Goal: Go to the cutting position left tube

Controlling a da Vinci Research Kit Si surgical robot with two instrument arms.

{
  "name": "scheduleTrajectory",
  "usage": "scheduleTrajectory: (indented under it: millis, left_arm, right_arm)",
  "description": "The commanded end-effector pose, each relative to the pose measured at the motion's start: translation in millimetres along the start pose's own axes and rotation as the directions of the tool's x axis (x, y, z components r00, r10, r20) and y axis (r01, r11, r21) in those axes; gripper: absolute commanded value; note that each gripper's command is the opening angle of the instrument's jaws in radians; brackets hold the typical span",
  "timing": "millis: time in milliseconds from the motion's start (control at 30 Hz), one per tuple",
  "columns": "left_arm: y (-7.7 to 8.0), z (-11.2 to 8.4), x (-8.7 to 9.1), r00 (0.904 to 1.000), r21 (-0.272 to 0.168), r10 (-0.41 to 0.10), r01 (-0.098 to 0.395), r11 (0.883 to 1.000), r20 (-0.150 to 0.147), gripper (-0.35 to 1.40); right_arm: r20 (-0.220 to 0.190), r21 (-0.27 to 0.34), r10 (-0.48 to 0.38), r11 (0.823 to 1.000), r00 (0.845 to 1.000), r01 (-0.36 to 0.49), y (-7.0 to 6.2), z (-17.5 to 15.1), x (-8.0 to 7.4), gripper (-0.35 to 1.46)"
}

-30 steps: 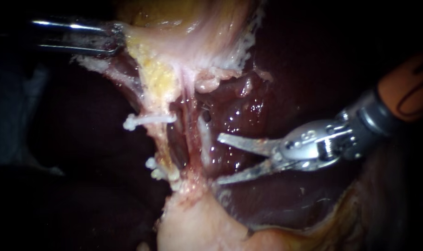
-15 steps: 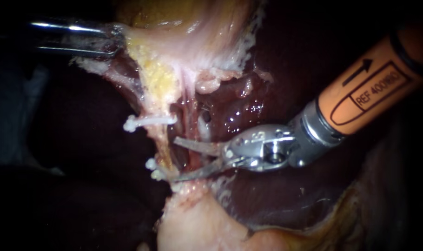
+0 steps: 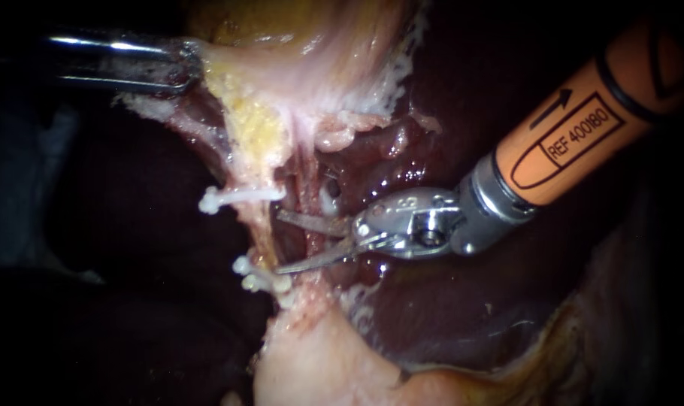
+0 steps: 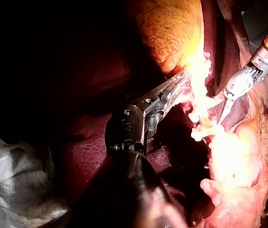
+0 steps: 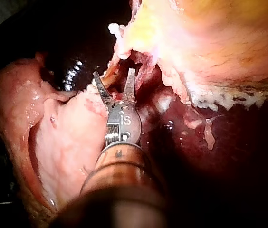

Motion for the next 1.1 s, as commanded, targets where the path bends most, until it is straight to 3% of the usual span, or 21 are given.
scheduleTrajectory:
  millis: [33,300,933,1100]
  left_arm:
    - [0.0,0.0,0.0,1.0,0.0,0.0,0.0,1.0,0.0,-0.35]
    - [0.0,0.1,0.0,1.0,0.0,0.0,0.0,1.0,0.0,-0.35]
    - [0.1,0.2,0.1,1.0,0.002,-0.001,0.001,1.0,-0.001,-0.35]
    - [0.1,0.3,0.1,1.0,0.002,-0.001,0.001,1.0,-0.001,-0.35]
  right_arm:
    - [-0.01,0.011,0.005,1.0,1.0,-0.005,0.0,0.4,0.3,1.45]
    - [-0.035,0.056,0.026,0.998,0.999,-0.024,-0.1,2.4,1.4,1.45]
    - [-0.075,0.051,0.058,0.997,0.996,-0.054,-0.6,7.5,4.3,1.41]
    - [-0.085,0.059,0.074,0.996,0.994,-0.069,-1.5,8.0,4.8,1.41]
